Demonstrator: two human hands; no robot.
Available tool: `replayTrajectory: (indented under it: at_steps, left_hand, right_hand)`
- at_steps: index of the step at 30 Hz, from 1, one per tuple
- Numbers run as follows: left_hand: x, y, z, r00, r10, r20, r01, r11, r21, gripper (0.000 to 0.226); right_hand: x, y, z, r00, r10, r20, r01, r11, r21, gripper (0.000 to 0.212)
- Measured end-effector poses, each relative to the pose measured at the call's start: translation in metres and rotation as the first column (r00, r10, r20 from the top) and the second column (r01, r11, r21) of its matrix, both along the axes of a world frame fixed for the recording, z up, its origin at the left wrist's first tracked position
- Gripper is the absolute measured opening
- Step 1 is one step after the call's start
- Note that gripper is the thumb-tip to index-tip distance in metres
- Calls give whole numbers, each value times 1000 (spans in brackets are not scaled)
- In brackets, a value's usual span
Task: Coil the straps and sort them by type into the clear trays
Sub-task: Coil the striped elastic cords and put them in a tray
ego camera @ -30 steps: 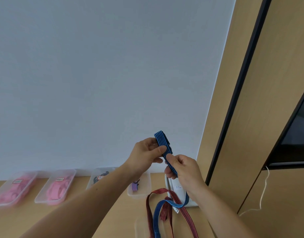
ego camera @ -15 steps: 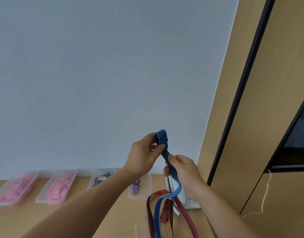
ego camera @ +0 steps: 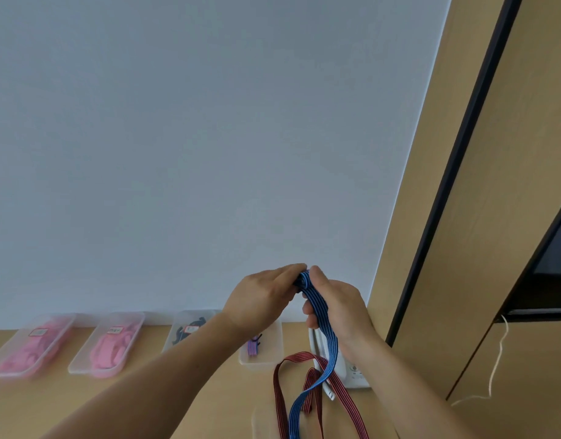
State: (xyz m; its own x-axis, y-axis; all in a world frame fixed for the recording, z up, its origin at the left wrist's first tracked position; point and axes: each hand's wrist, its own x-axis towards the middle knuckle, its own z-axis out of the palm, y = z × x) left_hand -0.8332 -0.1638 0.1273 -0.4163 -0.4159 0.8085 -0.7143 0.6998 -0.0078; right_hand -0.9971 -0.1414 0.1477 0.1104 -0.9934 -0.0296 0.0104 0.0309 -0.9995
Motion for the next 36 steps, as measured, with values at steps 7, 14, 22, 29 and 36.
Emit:
replayTrajectory:
  at_steps: [7,14,22,29,36]
  left_hand:
    - [7,-8,-5,963,23,-268,81,926,368,54]
    - [-5,-1,17,540,232,-809,767,258,587,40]
    - [-12,4,19,520,190,-833,728,410,549,42]
    - [-13,7,16,732,99,-674,469,645,603,33]
    - [-13,10,6,908,13,-418,215,843,493,37]
  right_hand:
    - [-2,-1,-5,1000,2,13,0,996,-92,38]
    - [-1,-3,-9,997,16,-76,-30,983,-180,18]
    - [-4,0,-15,990,-24,-137,7,992,-125,38]
    - [-8,5,-9,995,8,-97,-16,996,-84,42]
    - [-8,6,-1,999,3,43,-2,1000,-16,60]
